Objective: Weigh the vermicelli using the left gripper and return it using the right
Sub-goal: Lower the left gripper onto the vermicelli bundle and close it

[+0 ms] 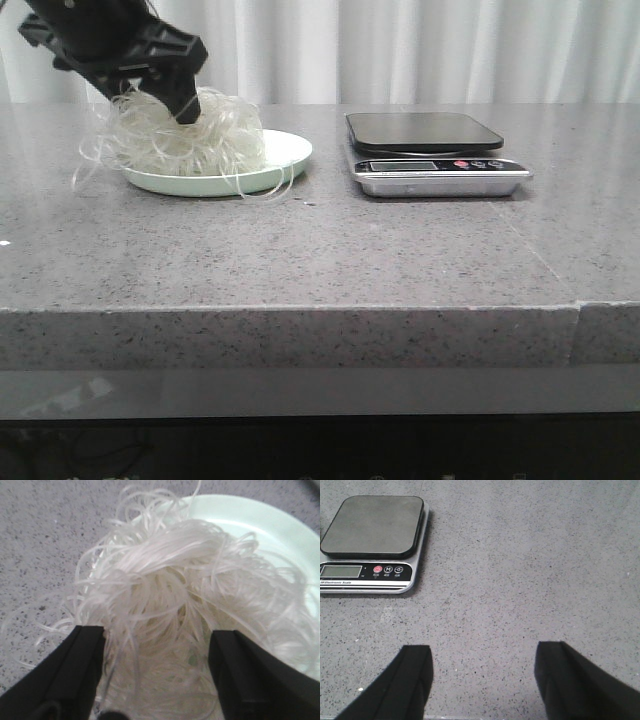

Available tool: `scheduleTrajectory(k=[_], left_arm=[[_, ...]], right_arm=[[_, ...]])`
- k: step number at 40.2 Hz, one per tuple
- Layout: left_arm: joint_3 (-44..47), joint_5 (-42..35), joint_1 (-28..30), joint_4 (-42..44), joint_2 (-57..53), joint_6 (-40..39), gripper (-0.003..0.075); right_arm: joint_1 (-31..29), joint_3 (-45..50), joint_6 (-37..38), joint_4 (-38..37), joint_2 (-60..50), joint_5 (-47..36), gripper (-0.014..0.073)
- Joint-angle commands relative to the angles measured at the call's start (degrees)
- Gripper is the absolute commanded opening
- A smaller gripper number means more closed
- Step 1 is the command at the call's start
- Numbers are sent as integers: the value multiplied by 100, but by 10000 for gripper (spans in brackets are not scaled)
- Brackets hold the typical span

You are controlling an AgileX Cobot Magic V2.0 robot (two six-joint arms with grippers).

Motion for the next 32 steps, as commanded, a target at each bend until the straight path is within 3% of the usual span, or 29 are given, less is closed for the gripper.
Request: scheduleTrajectory(k=[1, 6, 19, 32], left_arm=[[-193, -284, -37, -20, -156, -13, 513], [-193, -232, -37, -20, -86, -13, 461], [-193, -142, -37, -20, -70, -13, 158], [-573, 469, -37, -20, -81, -13, 155]], right_arm=[[-23, -197, -36, -56, 48, -357, 554], [-23, -197, -36, -56, 48, -357, 554], [-23, -197, -36, -56, 48, -357, 554], [-23, -197, -36, -56, 48, -357, 554]])
